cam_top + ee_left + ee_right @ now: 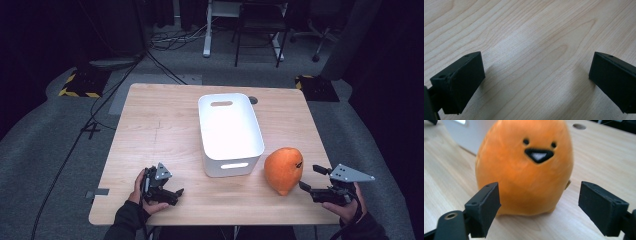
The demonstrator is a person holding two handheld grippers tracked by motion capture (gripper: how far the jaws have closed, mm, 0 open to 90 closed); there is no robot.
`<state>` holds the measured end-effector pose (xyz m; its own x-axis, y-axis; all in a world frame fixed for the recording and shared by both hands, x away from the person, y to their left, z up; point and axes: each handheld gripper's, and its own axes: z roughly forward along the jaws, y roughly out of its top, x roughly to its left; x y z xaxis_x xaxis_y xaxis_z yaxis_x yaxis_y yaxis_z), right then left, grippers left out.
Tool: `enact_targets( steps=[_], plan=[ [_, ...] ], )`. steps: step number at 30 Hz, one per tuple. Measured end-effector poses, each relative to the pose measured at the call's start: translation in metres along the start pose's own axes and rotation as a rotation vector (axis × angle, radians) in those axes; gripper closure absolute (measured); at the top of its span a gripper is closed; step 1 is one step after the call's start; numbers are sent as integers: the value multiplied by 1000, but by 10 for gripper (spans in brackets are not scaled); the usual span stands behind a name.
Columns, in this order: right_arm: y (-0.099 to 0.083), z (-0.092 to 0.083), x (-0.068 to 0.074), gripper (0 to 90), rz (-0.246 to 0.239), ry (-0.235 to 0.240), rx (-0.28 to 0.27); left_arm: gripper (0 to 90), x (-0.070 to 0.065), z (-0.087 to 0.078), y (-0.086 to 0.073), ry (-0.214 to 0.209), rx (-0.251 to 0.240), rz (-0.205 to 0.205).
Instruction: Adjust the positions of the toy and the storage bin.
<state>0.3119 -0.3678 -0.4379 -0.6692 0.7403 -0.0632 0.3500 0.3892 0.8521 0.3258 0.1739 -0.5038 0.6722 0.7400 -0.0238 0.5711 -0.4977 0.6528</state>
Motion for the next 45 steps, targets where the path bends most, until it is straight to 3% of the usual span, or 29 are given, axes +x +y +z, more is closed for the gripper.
enact_targets(
  steps=[10, 11, 14, 16, 20, 26, 29, 35, 39, 40, 42, 45],
  plan=[
    [28, -8, 1, 178, -8, -26, -45, 4, 0, 0, 0, -1, 0, 0],
    [40, -10, 0, 177, -17, -53, -50, 5, -1, 0, 0, 6, 4, -15],
    [52, -11, 2, 176, -25, -74, -53, 6, -1, 0, 0, 1, 4, -13],
    [68, -11, 6, 176, -58, -64, -66, 6, -1, 0, -1, 2, 3, -10],
    [81, -4, 9, 176, -83, -61, -63, 6, -1, -1, -1, 6, 2, -6],
    [94, 20, 17, 204, -94, -39, -9, 6, -1, -1, -1, 6, 0, -10],
    [96, 27, 21, 202, -95, -19, -5, 6, -1, -1, -1, 8, 1, -11],
    [93, 39, 23, 202, -109, -32, 42, 6, -1, -1, -1, 22, -5, -4],
    [86, 45, 21, 195, -102, -81, 71, 6, -1, -1, -1, 22, -4, -4],
    [79, 48, 18, 164, -63, -73, 58, 6, -1, -1, -1, 22, -4, -5],
    [74, 49, 14, 153, -35, -69, 56, 6, -3, -2, -1, 27, 4, -14],
    [65, 52, 9, 144, 25, -26, 56, 22, -3, -2, -1, 19, 4, -15]
  ],
)
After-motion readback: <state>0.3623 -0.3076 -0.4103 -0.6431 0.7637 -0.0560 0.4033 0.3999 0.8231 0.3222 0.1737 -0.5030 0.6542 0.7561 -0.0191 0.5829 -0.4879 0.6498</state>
